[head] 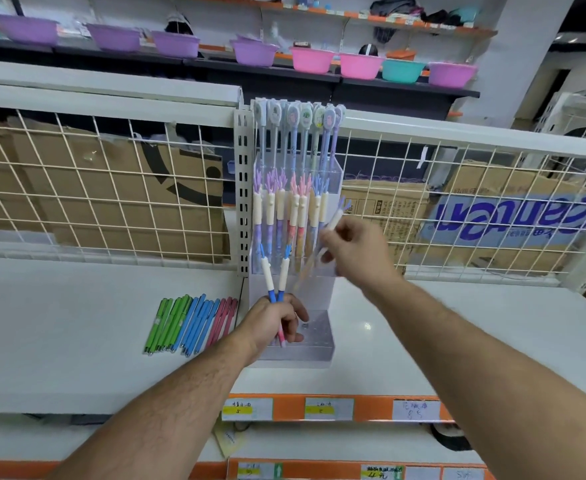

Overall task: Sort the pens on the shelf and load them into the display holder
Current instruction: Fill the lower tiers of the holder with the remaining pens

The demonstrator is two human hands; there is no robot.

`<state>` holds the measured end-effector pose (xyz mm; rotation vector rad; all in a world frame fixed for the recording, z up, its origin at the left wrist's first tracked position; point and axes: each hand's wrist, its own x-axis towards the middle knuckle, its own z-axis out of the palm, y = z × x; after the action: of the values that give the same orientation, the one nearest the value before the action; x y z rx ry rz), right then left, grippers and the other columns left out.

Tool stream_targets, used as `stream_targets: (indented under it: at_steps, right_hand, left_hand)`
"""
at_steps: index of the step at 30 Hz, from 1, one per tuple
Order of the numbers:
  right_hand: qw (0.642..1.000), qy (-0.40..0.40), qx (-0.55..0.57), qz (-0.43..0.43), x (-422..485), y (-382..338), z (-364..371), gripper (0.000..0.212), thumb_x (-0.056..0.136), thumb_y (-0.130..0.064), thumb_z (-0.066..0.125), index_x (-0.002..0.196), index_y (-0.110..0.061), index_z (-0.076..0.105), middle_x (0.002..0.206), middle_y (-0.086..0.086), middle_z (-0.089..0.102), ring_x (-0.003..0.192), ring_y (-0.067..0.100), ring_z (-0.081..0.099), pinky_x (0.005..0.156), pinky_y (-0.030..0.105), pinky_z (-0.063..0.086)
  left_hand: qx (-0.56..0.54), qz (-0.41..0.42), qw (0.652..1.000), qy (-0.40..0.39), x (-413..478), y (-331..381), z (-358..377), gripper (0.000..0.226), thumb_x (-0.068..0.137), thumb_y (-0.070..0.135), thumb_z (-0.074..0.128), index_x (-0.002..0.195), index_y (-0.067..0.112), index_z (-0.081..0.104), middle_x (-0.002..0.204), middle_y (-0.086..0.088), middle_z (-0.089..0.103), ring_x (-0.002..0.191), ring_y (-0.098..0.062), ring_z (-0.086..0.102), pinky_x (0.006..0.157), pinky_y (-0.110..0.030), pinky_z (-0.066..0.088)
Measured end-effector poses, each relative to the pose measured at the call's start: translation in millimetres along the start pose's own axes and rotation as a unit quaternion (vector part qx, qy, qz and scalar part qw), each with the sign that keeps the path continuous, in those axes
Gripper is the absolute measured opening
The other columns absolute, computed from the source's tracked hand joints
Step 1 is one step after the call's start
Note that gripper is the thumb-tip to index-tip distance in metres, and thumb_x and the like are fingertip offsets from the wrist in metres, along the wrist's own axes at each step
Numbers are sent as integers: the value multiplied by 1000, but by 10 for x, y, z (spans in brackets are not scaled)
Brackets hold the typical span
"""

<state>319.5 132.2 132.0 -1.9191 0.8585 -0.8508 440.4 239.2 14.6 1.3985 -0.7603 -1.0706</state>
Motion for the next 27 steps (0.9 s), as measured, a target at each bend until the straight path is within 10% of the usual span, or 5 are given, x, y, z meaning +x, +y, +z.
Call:
stream_targets:
  at_steps: [7, 27]
  right_hand:
    - [995, 91, -13, -37, 324, -217, -277, 14, 99, -20, 63, 87, -17, 69, 79, 2, 72, 76, 20, 73, 60, 35, 59]
    - [983, 33, -180, -15, 234, -127, 9, 24, 95, -29, 69, 80, -9, 70, 67, 2, 72, 66, 21, 71, 63, 40, 61]
  left_hand:
    - [19, -4, 1000, 9, 10, -1, 6, 29, 79, -6, 42, 76, 3, 69, 47, -7, 46, 47, -16, 48, 67, -33, 60]
    - [18, 4, 1000, -3, 18, -28, -12, 36, 88, 0, 42, 70, 12, 71, 48, -8, 45, 47, -17, 48, 71, -37, 60]
